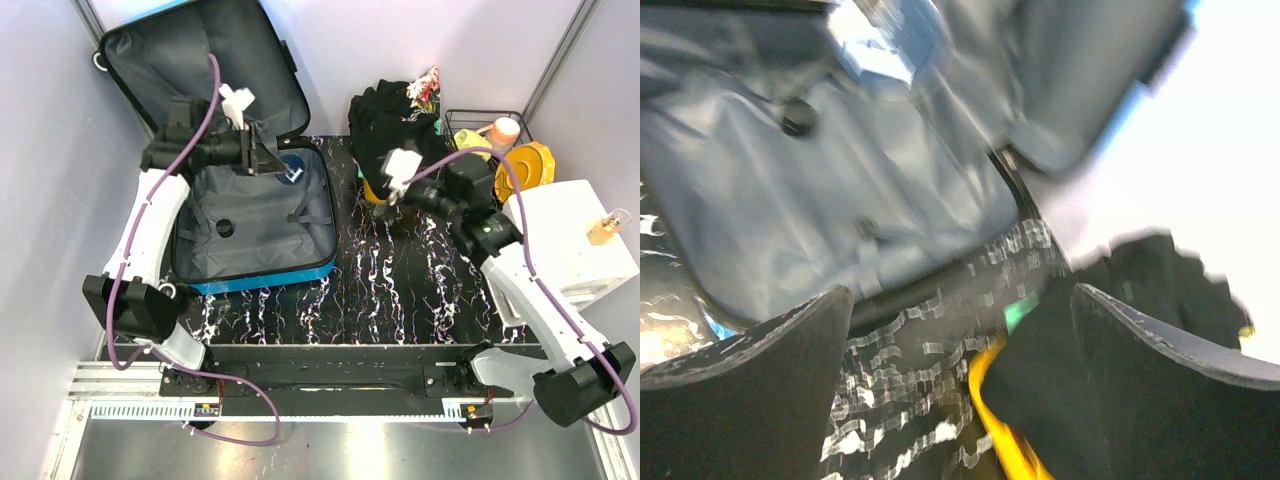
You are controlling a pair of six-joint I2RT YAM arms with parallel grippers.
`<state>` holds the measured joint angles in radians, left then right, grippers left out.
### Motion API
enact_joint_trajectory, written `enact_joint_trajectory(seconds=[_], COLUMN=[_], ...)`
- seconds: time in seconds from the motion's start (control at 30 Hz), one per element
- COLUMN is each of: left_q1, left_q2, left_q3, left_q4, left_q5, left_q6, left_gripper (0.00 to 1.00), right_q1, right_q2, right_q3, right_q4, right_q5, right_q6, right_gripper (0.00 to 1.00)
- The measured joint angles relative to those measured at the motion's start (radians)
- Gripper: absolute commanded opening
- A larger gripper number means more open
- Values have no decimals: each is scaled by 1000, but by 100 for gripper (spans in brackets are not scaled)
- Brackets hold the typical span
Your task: Open, take out, and arrange the luggage
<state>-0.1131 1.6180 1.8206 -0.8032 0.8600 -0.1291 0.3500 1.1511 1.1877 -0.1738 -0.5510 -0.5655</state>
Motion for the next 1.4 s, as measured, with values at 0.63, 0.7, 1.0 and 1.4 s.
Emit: enact_joint_trajectory(seconds=[0.63,0.7,1.0,1.4], left_q1=[-138,-141,-148,-160], left_q2=[-206,-219,-238,-238], left_q3=[-405,-415,-425,-425], left_q4=[362,369,388,391], left_q5=[125,133,147,142], left_q6=[-422,-422,-422,-421], left_gripper=[0,0,0,22], right_q1=[383,383,391,404], right_q2=[196,199,225,241], right_q3=[93,103,137,171], right_q4=[65,72,64,-7], right_q5=[2,10,32,98], right_q6=[-222,-219,-219,-244], right_gripper=[100,100,92,61])
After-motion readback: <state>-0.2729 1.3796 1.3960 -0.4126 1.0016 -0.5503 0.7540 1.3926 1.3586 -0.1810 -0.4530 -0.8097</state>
